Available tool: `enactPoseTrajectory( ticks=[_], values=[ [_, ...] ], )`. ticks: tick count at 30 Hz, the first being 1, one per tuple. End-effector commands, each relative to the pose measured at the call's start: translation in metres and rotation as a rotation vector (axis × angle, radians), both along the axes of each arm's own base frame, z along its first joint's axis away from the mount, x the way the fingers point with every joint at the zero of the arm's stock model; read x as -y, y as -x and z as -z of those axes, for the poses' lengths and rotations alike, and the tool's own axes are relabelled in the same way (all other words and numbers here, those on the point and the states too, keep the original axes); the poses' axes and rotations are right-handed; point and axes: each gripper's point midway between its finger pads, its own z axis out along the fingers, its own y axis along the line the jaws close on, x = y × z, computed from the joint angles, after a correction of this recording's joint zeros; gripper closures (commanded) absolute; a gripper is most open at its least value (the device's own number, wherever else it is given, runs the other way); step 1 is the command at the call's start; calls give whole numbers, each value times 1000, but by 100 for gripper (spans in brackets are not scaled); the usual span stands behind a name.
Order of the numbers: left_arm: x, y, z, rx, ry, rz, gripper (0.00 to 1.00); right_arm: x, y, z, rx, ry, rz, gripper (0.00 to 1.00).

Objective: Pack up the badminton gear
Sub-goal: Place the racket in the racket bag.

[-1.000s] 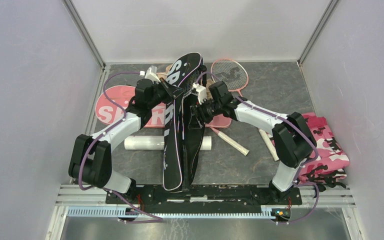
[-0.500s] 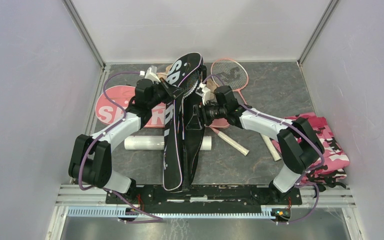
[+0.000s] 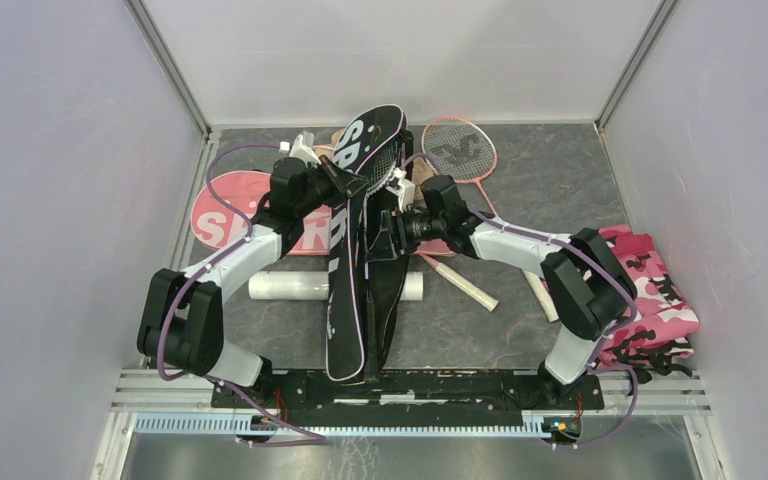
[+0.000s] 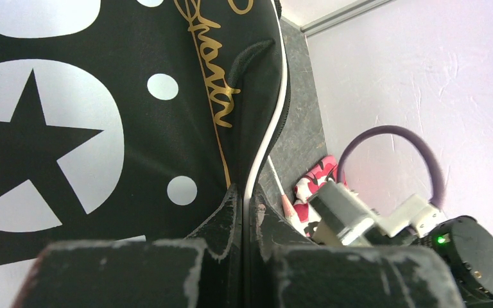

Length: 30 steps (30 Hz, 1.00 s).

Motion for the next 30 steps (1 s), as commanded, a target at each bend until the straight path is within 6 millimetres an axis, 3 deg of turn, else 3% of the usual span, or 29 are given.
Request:
enactPoseTrajectory(
  ticks=[1, 8, 14, 30],
  values=[
    [9, -8, -51, 124, 82, 26, 98, -17, -1, -11, 17, -37, -19, 39],
    [8, -9, -50, 122, 81, 22, 98, -26, 10, -2, -12, -39, -36, 44],
    [9, -8, -50, 120, 81, 24, 98, -30, 10, -1, -29, -48, -37, 65],
    [9, -5, -41, 100, 89, 28, 98, -43, -10, -20, 9, -39, -30, 95]
  ],
)
